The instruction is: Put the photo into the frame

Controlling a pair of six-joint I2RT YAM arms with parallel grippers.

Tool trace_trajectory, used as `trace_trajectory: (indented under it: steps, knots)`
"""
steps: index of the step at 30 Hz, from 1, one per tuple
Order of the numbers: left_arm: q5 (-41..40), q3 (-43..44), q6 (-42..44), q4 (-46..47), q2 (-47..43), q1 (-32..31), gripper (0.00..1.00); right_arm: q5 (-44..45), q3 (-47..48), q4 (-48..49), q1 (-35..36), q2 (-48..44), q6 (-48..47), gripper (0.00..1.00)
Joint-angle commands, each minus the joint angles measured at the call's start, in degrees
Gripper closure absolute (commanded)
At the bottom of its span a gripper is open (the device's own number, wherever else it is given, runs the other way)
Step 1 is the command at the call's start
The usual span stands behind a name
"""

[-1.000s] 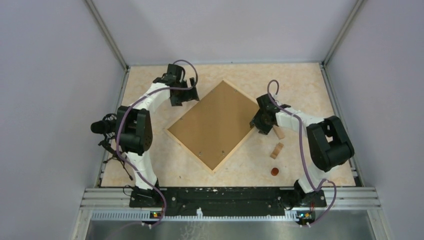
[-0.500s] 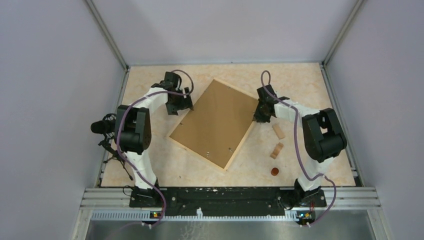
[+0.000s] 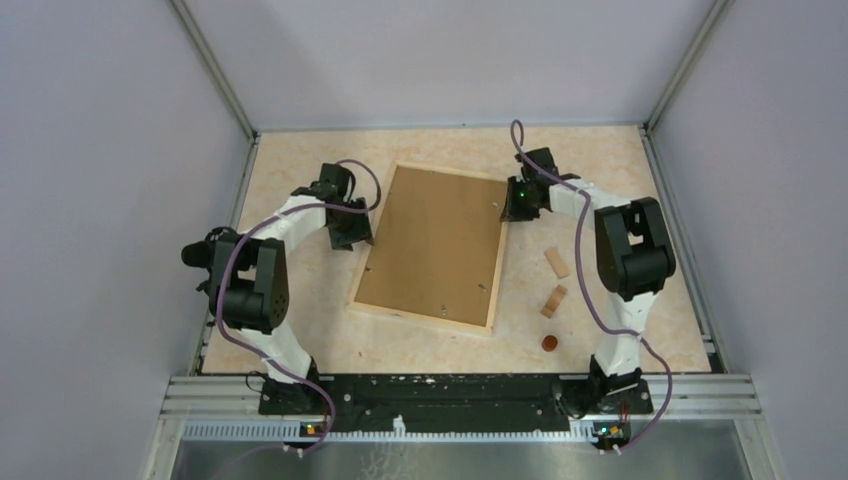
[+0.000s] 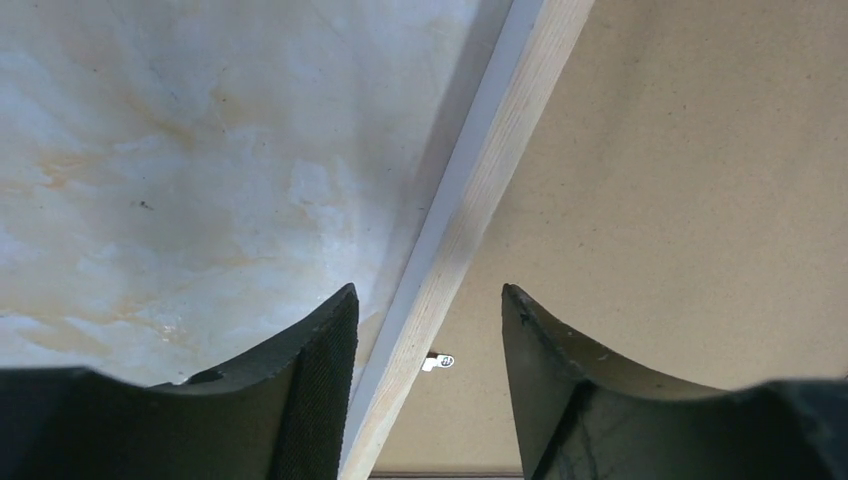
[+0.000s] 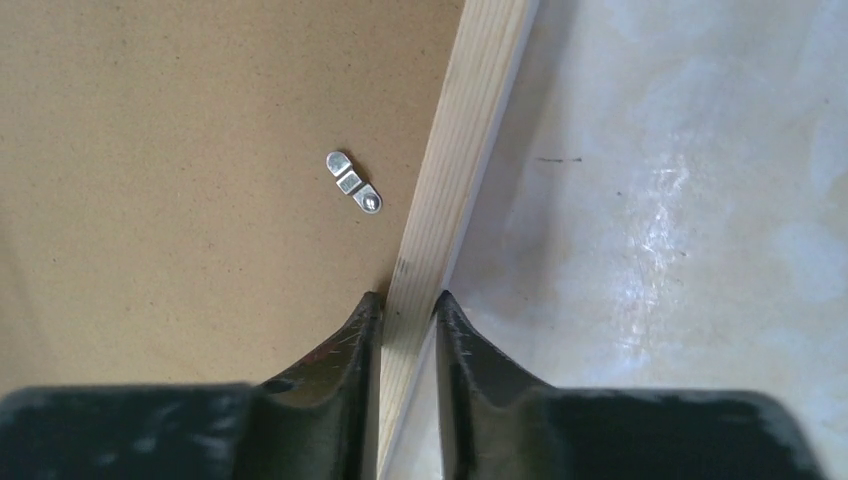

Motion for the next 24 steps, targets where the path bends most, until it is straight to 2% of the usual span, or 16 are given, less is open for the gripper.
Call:
trace_trajectory:
  steps: [1, 3, 7, 14, 17, 24]
  knots:
    - [-0.9, -0.9, 2.1, 2.8, 1.0, 0.0, 0.44, -1.0, 2.4, -2.4, 0.5, 1.9, -5.7, 0.69]
    - [0.3, -0.1, 1.4, 2.1, 2.7, 0.0, 0.5, 0.5, 3.1, -3.3, 0.5, 1.2, -4.3, 0.57]
    - [1.0, 0.0, 0.3, 1.3, 4.7, 0.0, 0.6, 3.7, 3.3, -3.0, 0.5, 0.9, -2.6, 0.46]
    - [-1.4, -0.9, -0.2, 0.8, 4.4, 0.0, 0.7, 6.4, 6.9, -3.0, 1.1, 3.5, -0.7, 0.41]
    - [-1.3, -1.1, -0.1, 0.7, 4.8, 0.0, 0.77, 7.1, 9.0, -3.5, 1.7, 4.9, -0.1, 0.4]
    - [-0.5, -0.9, -0.2, 0.4, 6.1, 0.0, 0.85, 11.7, 13.1, -5.8, 4.0, 7.8, 1.8, 0.38]
